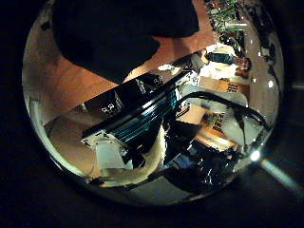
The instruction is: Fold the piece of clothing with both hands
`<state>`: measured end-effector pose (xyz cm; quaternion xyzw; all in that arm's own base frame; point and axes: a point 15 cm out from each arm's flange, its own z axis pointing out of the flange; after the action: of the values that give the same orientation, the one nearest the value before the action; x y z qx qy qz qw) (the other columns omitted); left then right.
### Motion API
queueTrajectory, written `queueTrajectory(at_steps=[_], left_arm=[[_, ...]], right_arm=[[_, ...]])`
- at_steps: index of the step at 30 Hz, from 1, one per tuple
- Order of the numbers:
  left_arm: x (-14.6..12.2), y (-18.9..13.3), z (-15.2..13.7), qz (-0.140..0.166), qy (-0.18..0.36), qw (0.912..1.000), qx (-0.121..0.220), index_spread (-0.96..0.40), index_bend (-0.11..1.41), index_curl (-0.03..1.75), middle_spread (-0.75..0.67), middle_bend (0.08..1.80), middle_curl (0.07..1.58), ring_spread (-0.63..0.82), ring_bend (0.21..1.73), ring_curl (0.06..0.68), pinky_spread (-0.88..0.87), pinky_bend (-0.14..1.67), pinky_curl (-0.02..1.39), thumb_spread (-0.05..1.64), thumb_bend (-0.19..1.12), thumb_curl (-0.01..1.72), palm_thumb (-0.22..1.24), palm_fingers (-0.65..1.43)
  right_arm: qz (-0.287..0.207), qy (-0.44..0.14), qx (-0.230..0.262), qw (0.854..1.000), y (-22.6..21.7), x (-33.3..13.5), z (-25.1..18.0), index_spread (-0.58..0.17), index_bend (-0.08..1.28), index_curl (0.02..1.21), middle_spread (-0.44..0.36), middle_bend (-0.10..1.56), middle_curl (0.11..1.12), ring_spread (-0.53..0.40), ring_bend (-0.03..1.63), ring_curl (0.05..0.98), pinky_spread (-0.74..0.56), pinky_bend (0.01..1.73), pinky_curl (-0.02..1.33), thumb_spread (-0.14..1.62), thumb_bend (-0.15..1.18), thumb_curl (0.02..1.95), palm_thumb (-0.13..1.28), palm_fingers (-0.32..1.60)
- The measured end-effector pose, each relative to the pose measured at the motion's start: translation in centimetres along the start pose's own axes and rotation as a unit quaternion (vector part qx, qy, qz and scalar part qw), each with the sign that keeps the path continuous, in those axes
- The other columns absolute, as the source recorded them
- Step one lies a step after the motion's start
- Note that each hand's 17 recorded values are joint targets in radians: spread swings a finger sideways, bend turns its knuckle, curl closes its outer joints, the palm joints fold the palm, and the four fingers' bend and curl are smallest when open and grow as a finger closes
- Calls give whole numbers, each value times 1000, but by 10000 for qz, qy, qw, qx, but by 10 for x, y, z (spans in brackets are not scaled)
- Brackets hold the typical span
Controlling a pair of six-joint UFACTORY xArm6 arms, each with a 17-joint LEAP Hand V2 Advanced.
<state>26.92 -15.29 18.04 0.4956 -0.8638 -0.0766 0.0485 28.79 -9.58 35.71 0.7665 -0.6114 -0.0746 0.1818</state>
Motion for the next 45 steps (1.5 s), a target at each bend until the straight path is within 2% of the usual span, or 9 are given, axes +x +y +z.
queueTrajectory(at_steps=[8,16,20,24,29,30,35,40,45], left_arm=[[3,-5,37,135,-233,9996,102,42,143,288,287,198,370,376,774,214,408,458,394,967,-29,291,128,51],[-1,-15,54,121,-355,9993,87,79,147,276,256,264,386,352,792,214,382,452,376,950,-23,300,153,132],[-2,-19,61,125,-387,9991,-82,59,168,284,85,507,467,133,822,215,216,413,359,947,-16,312,217,401],[-5,-27,63,79,-448,9988,-165,-50,191,298,-73,700,570,-166,1007,274,-86,573,401,969,-8,323,297,788],[-9,-43,54,31,-459,9989,-101,-192,273,362,-225,783,701,-357,1202,379,-348,823,517,1008,13,340,443,1027],[-10,-46,52,19,-458,9989,-93,-245,324,391,-269,792,733,-389,1236,401,-411,908,548,1031,40,354,525,1102],[-13,-57,37,28,-459,9989,-68,-401,517,521,-385,861,848,-428,1321,464,-515,1086,641,1055,100,421,748,1130],[-15,-68,13,36,-474,9988,-89,-510,635,651,-461,909,931,-434,1388,503,-551,1189,692,1056,76,480,796,1082],[-16,-75,-18,106,-484,9986,-184,-585,661,765,-508,942,992,-425,1432,526,-560,1252,719,1059,45,528,814,1051]], right_arm=[[182,-41,-98,9998,5,-3,1,-352,158,278,-2,207,365,116,495,253,360,472,268,1210,-16,212,174,166],[247,-110,-96,9996,5,-7,1,-352,158,280,-2,204,364,118,496,254,361,467,269,1210,-16,212,174,169],[256,-152,-118,9995,6,-9,2,-351,159,282,-2,202,364,118,494,254,361,465,269,1218,-15,212,177,171],[259,-155,-117,9995,6,-9,2,-354,159,283,-2,203,365,125,492,254,359,458,268,1223,-15,211,179,172],[267,-165,-125,9994,6,-8,3,-354,159,283,-2,201,365,128,489,254,357,454,267,1226,-15,209,180,175],[263,-157,-120,9995,6,-8,2,-354,161,284,-2,200,365,128,488,254,361,453,267,1226,-15,209,180,176],[269,-161,-128,9994,7,-8,3,-354,159,285,-2,198,365,129,486,254,367,450,267,1230,-15,208,181,177],[251,-183,-214,9993,6,-9,10,-354,160,286,-2,198,365,130,484,254,368,448,268,1231,-15,207,182,178],[139,-317,-660,9972,10,-20,47,-356,154,282,-11,205,366,99,515,262,361,434,265,1235,-8,212,205,208]])
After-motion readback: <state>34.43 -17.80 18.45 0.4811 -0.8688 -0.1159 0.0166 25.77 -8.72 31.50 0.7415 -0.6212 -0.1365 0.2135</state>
